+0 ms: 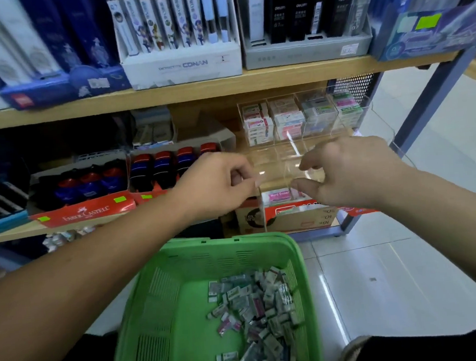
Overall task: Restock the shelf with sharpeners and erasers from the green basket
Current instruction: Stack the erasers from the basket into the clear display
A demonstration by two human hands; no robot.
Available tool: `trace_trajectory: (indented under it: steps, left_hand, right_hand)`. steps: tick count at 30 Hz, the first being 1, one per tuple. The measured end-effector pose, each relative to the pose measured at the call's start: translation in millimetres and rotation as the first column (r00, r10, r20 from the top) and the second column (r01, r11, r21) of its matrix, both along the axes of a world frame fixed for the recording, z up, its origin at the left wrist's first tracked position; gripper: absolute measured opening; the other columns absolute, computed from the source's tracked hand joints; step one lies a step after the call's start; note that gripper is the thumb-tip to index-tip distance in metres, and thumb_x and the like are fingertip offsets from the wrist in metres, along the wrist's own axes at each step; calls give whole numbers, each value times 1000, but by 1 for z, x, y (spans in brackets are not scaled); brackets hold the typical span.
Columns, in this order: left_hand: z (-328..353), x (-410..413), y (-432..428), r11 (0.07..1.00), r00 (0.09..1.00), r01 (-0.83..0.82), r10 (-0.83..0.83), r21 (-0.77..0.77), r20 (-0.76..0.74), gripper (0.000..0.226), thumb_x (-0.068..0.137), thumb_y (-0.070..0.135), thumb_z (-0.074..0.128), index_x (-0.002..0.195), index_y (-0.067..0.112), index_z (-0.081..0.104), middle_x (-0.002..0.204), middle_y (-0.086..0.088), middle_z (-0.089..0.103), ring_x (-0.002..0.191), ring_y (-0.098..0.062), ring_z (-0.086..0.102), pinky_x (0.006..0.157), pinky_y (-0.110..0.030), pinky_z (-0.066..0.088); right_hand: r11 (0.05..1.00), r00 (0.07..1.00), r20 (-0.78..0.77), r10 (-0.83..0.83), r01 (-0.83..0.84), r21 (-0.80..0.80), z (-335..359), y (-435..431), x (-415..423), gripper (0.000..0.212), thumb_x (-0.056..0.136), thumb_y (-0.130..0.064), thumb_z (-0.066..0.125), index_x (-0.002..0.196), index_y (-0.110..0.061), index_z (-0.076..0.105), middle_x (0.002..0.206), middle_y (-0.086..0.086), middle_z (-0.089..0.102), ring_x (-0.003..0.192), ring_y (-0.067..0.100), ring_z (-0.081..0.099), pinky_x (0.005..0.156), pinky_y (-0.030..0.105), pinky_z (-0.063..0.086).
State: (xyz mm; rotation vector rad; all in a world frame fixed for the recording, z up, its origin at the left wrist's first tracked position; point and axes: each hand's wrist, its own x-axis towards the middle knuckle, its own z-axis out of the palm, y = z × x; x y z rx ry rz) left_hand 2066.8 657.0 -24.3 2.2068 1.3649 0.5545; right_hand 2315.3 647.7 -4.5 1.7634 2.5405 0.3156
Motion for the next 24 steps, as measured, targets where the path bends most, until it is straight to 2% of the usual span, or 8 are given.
trace_trajectory:
  steps: [3,6,9,11,13,16,20,24]
  left_hand:
    - [-23,-16,-25,997,992,-71,72,-17,104,21,94,33,73,76,22,69,66,3,65,58,-5,58,54,-26,48]
    - [-63,-24,-43,978,996,-69,78,-195,38,22,94,34,73,77,21,69,65,1,67,54,-6,56,50,-26,45]
    - [-117,-25,-62,895,994,-21,-28,-445,-103,15,94,19,71,78,17,71,74,4,69,66,-6,61,62,-23,48]
    - [-157,-25,-79,818,995,-48,-14,-573,-103,17,95,14,71,78,20,70,82,3,69,76,-12,64,73,-29,53]
    - [-193,-30,-96,766,995,-85,35,-637,-91,15,94,13,71,83,23,72,90,3,71,84,-14,67,79,-33,58]
    - [-235,-43,-113,750,994,-108,82,-653,-70,6,92,14,73,95,17,77,93,5,72,88,-14,68,81,-29,56]
    - [-272,-59,-124,700,977,-184,209,-690,-49,5,90,16,77,89,21,75,93,5,72,87,-9,67,86,-29,56]
    - [-295,-69,-130,657,970,-192,238,-729,-41,17,90,18,77,79,28,69,93,4,72,94,-14,69,92,-35,57]
  right_hand:
    - [964,977,-198,76,-123,-237,4,-37,-24,56,86,-78,40,111,-40,73,97,-16,75,89,11,69,76,31,53]
    - [833,944,-314,98,-250,-494,-28,-70,-57,38,92,-65,59,111,-36,75,102,-14,74,92,8,68,81,33,57]
    - [705,963,-217,158,-264,-658,-91,-84,-78,38,94,-58,65,123,-34,68,122,-4,70,110,20,65,91,41,56]
    - [654,976,-135,170,-215,-725,-131,-84,-85,50,91,-55,70,134,-31,62,132,0,65,119,25,62,97,40,53]
    - [643,988,-67,140,-142,-753,-165,-80,-89,71,85,-55,78,146,-29,53,144,1,55,128,25,55,106,39,49]
    - [626,988,64,142,-40,-779,-206,-69,-93,99,74,-50,89,157,-35,37,166,3,32,148,32,36,120,51,36]
    - [623,920,241,309,-5,-782,-253,-58,-95,125,63,-47,95,163,-38,20,171,10,18,154,43,19,117,63,36]
    - [680,835,330,440,-69,-730,-275,-55,-99,108,76,-41,87,162,-32,22,166,12,23,151,45,20,109,60,43]
